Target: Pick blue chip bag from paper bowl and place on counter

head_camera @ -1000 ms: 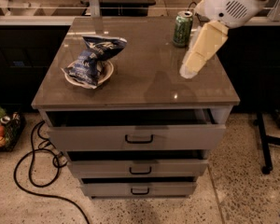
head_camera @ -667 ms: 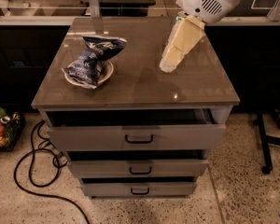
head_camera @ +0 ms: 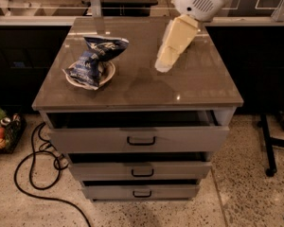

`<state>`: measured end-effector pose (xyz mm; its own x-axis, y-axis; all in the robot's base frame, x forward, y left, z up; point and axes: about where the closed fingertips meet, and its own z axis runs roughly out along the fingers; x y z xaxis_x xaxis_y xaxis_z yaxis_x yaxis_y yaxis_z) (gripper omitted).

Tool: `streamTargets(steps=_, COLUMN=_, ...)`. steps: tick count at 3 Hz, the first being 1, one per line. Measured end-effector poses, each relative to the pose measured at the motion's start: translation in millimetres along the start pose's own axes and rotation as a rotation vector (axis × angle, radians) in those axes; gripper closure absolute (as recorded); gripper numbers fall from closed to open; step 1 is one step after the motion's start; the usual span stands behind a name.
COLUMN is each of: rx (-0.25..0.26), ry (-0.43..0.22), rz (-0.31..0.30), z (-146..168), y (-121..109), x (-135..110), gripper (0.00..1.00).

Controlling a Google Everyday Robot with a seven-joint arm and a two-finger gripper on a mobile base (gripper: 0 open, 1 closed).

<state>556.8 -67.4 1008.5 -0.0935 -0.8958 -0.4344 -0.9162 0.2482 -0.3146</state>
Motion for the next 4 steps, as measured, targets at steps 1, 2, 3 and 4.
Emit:
streamTargets(steps=1, rx=-0.027, ry=0.040, rz=-0.042, z=28, y=-12, x=-22, gripper=0.00)
streamTargets(steps=2, rx=-0.072, ry=0.040, rz=-0.068, z=57, y=-22, x=-40, gripper=0.00)
streamTargets(steps=3, rx=-0.108, ry=0.015, rz=-0.106, z=86, y=-32, x=-63, gripper=0.00)
streamTargets(steps=4, rx=-0.112, ry=0.017, rz=-0.148, z=112, y=-43, x=-83, gripper=0.00)
